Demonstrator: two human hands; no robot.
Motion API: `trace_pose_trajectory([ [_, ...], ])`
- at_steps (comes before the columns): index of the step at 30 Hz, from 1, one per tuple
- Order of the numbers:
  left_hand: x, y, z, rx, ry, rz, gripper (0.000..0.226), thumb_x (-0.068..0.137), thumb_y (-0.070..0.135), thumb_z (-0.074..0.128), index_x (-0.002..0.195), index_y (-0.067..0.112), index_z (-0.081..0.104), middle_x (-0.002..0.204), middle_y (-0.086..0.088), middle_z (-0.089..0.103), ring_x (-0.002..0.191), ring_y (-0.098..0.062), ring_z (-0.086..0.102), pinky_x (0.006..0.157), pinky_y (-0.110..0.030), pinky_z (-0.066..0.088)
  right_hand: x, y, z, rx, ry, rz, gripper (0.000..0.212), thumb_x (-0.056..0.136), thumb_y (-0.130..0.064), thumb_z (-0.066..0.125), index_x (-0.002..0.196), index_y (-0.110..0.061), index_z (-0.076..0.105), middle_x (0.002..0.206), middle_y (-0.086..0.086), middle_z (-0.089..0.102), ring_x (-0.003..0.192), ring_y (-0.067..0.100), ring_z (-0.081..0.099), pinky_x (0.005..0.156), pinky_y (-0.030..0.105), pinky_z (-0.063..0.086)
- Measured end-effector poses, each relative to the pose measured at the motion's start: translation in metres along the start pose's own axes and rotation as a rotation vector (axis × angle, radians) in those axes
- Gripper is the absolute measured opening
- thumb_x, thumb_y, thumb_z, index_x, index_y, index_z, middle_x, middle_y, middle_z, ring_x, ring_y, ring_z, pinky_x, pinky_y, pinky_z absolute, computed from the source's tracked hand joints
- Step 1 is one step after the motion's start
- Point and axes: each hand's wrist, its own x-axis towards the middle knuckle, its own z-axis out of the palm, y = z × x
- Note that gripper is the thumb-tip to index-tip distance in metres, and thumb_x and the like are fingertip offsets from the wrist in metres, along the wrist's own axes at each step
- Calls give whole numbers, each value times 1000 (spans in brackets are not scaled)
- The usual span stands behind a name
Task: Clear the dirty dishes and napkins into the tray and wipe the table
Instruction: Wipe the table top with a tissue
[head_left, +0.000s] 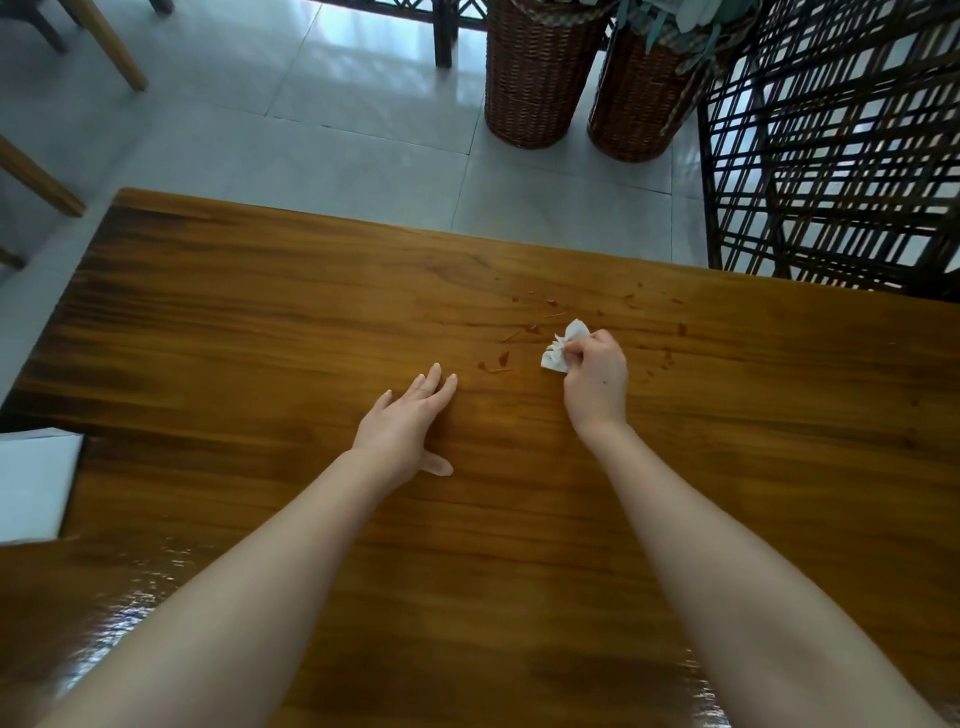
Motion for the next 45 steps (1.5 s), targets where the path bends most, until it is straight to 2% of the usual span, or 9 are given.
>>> trace_pose_trajectory([
  [4,1,1,1,-12,-3,-4,112,76,31,79,153,31,-2,161,5,-9,149,-15,-1,120,-40,10,-6,-16,14,42,-33,-70,17,90,2,57,98,-2,72,91,3,60,88,13,53,75,18,40],
  [11,0,3,-1,2,-4,-16,111,77,31,79,153,32,-2,161,5,-9,149,-15,-1,120,-41,11,-13,-32,23,23,-160,-290,14,92,-4,57,94,-5,71,91,6,62,89,17,56,79,29,48],
  [18,-1,1,-2,-16,-18,0,111,76,31,78,153,32,-2,161,6,-10,148,-14,-2,120,-41,9,11,-38,24,65,-78,-160,14,91,-2,58,93,-4,72,90,4,61,88,16,56,80,31,52],
  [23,-1,1,-2,0,-14,-4,111,77,32,78,153,32,-3,161,6,-10,148,-14,-3,120,-41,9,-12,-41,31,67,-113,-276,14,91,-6,60,97,-2,72,93,4,62,90,11,51,83,23,43],
  [28,0,2,-1,11,-12,-17,111,77,32,78,153,32,-4,161,6,-11,149,-14,-3,120,-42,9,-20,-36,30,27,-138,-370,15,90,-4,61,100,-2,72,94,6,65,93,17,57,85,25,46],
  [35,-1,1,0,-5,2,-16,111,77,33,78,153,33,-4,161,7,-10,149,-14,-2,120,-42,8,-32,-29,28,-19,-137,-447,12,85,1,66,94,-2,73,91,9,68,88,21,61,79,24,47],
  [40,-1,1,0,-18,0,-17,113,75,32,79,153,33,-3,161,7,-10,148,-13,-2,120,-41,9,-7,-25,24,92,-147,-268,15,91,-3,58,98,-6,72,95,2,63,90,9,54,81,18,42],
  [42,0,1,0,-21,-2,-17,113,75,32,79,153,33,-3,161,7,-10,148,-12,-3,121,-41,8,18,-21,16,122,-94,-149,15,91,-2,58,93,-5,72,91,1,60,86,11,54,77,17,40],
  [45,0,0,-1,-21,-18,-12,114,75,32,79,153,32,-3,161,7,-11,148,-12,-3,121,-41,7,55,-7,2,76,-21,-2,14,90,-3,60,92,-5,73,95,7,62,87,14,53,69,8,32],
])
